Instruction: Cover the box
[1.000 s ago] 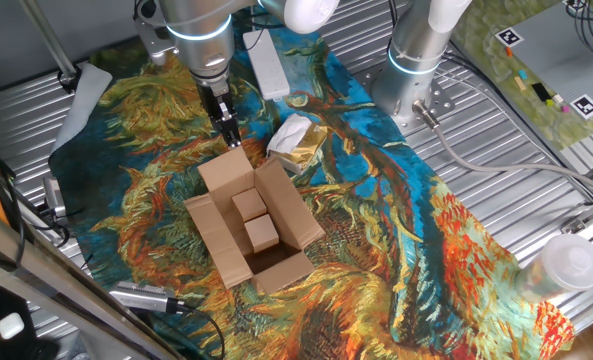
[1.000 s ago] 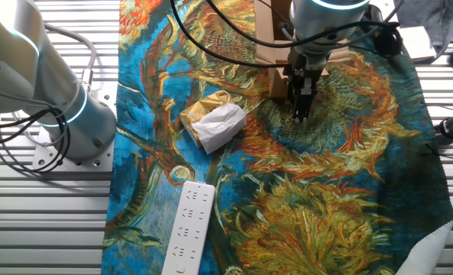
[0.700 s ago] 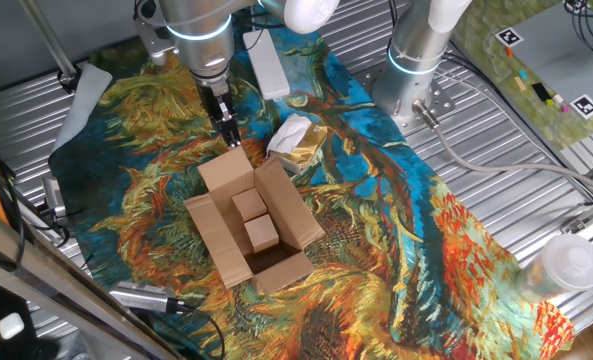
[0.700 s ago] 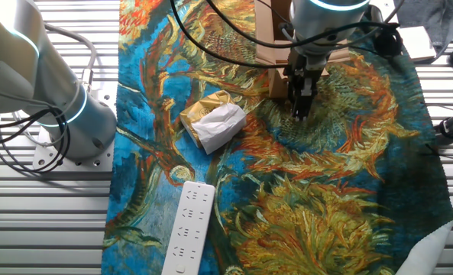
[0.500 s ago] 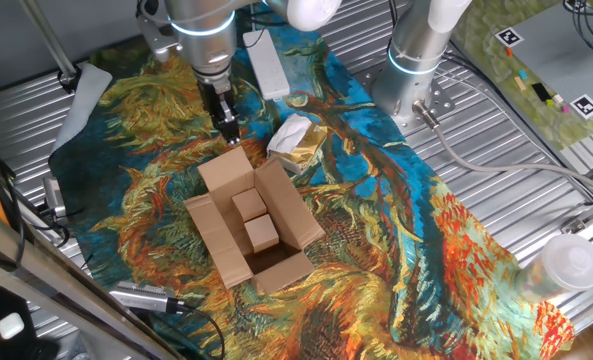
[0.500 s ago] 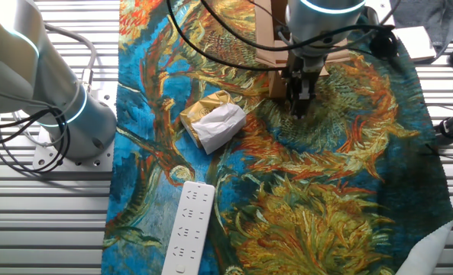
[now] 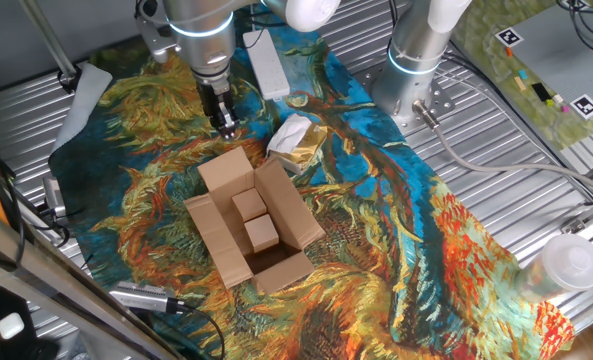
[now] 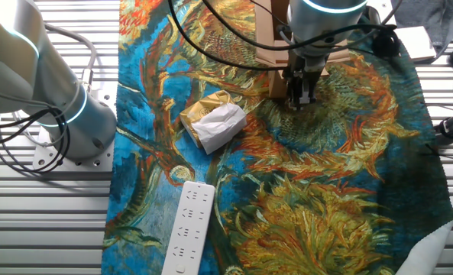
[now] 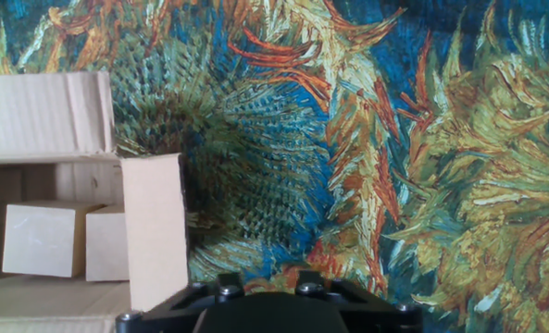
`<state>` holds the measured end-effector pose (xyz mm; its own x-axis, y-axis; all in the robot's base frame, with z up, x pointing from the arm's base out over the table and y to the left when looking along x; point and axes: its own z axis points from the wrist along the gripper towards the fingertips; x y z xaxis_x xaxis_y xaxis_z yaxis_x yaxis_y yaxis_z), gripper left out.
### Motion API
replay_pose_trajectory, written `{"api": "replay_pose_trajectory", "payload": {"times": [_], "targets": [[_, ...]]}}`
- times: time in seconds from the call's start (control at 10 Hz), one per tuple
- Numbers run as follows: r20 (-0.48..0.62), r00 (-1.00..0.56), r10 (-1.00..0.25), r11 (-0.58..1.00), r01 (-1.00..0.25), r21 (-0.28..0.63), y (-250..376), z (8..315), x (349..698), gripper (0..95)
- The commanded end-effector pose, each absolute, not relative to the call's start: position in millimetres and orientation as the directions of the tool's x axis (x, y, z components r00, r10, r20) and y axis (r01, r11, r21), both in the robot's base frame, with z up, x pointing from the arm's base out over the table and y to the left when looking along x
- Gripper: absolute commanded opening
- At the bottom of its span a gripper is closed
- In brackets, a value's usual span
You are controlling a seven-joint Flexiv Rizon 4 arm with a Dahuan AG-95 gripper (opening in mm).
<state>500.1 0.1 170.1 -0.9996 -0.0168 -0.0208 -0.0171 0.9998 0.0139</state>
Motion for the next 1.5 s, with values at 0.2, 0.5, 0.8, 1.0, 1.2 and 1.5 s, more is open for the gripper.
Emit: {"api": "replay_pose_trajectory", "payload": {"times": [0.2, 0.5, 0.8, 1.0, 1.2, 1.5], "targets": [[-0.021, -1.000, -0.017, 1.000, -0.017, 0.013, 0.0, 170.0, 500.0, 0.0], [-0.021, -1.000, -0.017, 1.000, -0.017, 0.013, 0.0, 170.0, 500.0, 0.0], [-0.022, -0.999, -0.047, 0.999, -0.047, 0.013, 0.0, 170.0, 500.0, 0.0], [-0.022, -0.999, -0.043, 0.999, -0.043, 0.012, 0.0, 170.0, 500.0, 0.0], [-0.021, -0.999, -0.039, 0.999, -0.039, 0.012, 0.0, 170.0, 500.0, 0.0], [-0.023, -0.983, -0.182, 0.983, -0.183, 0.008, 0.1, 170.1, 499.6, 0.0]]}}
